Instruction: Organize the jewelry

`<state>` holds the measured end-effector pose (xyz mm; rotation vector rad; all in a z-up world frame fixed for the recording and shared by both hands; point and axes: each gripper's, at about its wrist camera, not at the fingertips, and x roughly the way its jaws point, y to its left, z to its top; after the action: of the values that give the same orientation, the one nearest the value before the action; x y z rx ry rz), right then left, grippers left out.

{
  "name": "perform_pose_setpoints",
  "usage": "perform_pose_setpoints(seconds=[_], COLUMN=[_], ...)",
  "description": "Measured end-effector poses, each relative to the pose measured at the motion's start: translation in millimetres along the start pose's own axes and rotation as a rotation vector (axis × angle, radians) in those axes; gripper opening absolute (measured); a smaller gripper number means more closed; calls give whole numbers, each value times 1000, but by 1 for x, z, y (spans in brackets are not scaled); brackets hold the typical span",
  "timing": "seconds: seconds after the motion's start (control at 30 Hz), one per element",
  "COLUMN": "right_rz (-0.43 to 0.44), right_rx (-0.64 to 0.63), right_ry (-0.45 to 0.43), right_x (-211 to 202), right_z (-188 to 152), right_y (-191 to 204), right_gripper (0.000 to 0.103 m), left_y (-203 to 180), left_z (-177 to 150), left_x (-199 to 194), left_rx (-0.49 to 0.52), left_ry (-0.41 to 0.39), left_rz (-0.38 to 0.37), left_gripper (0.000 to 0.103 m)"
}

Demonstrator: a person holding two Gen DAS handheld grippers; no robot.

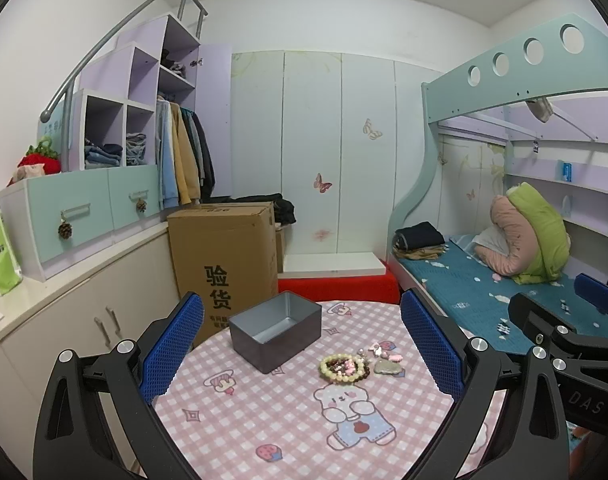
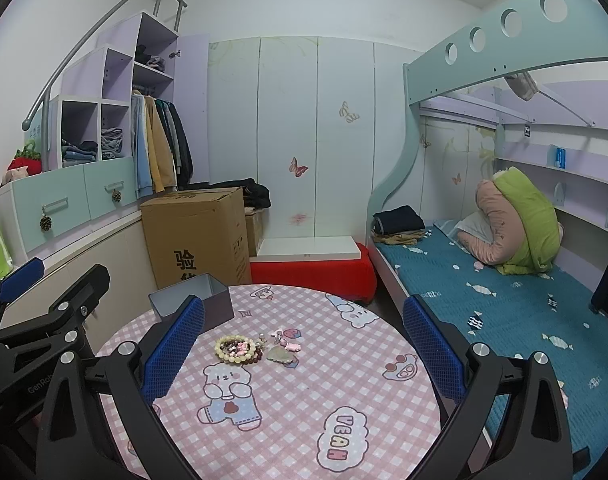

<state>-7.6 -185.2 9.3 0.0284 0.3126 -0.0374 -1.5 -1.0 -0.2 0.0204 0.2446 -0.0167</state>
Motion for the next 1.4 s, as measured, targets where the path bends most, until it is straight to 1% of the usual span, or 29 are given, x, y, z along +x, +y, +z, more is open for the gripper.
perform_pose_setpoints(seconds=[0.37, 0.4, 0.63, 0.7, 0.83, 0.93, 1.03, 1.1, 1.13, 1.17, 1.2, 1.27, 1.3, 1.37, 1.4], right_rz=[-6, -6, -5, -5, -4, -10, -16, -16, -14, -13, -15, -10, -10, -9, -6], right_rx=[8, 13, 27, 29, 34, 38, 51, 58, 59, 60, 59, 55, 55, 52, 51], right_ry=[1, 4, 23, 29, 52, 78, 113, 144, 160, 175, 186, 218, 228, 254, 269], right_x=[-4, 4, 12, 16, 27, 38, 52, 63, 69, 76, 81, 93, 98, 109, 115], right_z=[-2, -8, -10, -11, -15, -19, -26, -32, -35, -38, -40, -47, -49, -55, -59], right_y=[4, -3, -10, -10, -14, -16, -20, -22, -24, -24, -25, -25, -25, -25, -25], right_gripper=[97, 97, 97, 97, 97, 97, 97, 97, 97, 97, 97, 97, 97, 97, 97], left_y=[-6, -6, -8, -9, -9, -2, 9, 16, 19, 22, 25, 31, 34, 35, 34], left_z=[5, 4, 0, -3, -11, -21, -34, -43, -49, -52, -57, -65, -72, -81, -86], left_x=[3, 4, 17, 22, 39, 56, 73, 77, 80, 84, 92, 104, 113, 125, 130], left_rx=[19, 21, 24, 29, 46, 45, 6, -22, -35, -46, -65, -100, -116, -126, -125], left_ry=[-3, -3, 15, 21, 58, 103, 149, 143, 140, 155, 200, 270, 321, 386, 405], left_rz=[-13, -14, -32, -32, -13, -34, -45, -52, -39, -23, -5, -26, -40, -50, -52], left_gripper=[96, 96, 96, 96, 96, 96, 96, 96, 96, 96, 96, 96, 96, 96, 96])
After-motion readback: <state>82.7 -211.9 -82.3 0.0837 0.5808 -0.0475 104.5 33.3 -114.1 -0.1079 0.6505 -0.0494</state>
